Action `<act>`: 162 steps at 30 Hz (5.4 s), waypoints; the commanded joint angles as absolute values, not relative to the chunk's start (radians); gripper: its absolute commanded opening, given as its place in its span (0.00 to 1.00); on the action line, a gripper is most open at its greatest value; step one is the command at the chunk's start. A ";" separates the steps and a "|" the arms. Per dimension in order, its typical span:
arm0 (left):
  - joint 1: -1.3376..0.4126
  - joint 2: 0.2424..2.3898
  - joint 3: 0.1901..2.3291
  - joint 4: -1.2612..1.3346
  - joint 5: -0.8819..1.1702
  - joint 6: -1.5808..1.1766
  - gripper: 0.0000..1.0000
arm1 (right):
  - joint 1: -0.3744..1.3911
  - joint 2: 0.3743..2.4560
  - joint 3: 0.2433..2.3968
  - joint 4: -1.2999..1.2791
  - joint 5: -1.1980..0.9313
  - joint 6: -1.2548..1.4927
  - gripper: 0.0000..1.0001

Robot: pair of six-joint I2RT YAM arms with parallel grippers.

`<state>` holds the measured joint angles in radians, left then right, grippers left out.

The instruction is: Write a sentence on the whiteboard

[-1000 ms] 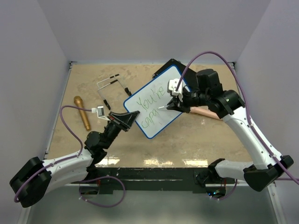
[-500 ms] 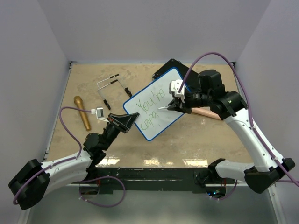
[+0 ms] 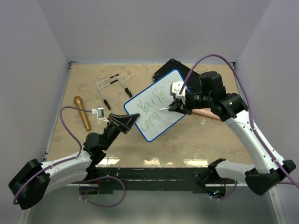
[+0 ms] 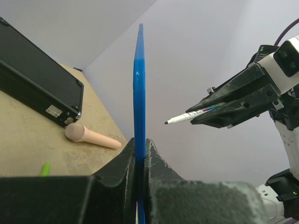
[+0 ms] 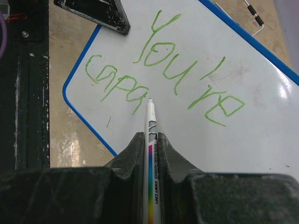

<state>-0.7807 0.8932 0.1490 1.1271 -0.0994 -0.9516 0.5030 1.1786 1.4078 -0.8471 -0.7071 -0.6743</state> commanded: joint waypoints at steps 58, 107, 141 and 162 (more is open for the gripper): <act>-0.775 0.905 0.245 1.295 -0.069 -0.962 0.00 | 0.561 1.204 1.356 -0.830 -0.546 -0.698 0.00; -0.776 0.887 0.216 1.299 -0.150 -0.917 0.00 | 0.463 1.097 1.312 -0.721 -0.787 -0.680 0.00; -0.808 0.917 0.232 1.356 -0.190 -0.903 0.00 | 0.554 1.193 1.307 -0.673 -0.589 -0.609 0.00; -0.810 0.894 0.222 1.350 -0.202 -0.894 0.00 | 0.551 1.177 1.290 -0.634 -0.474 -0.563 0.00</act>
<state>-0.8055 0.9451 0.1814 1.1419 -0.1890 -0.8787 0.5514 1.1980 1.3010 -0.6693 -0.5140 -0.5800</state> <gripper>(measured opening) 0.078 0.135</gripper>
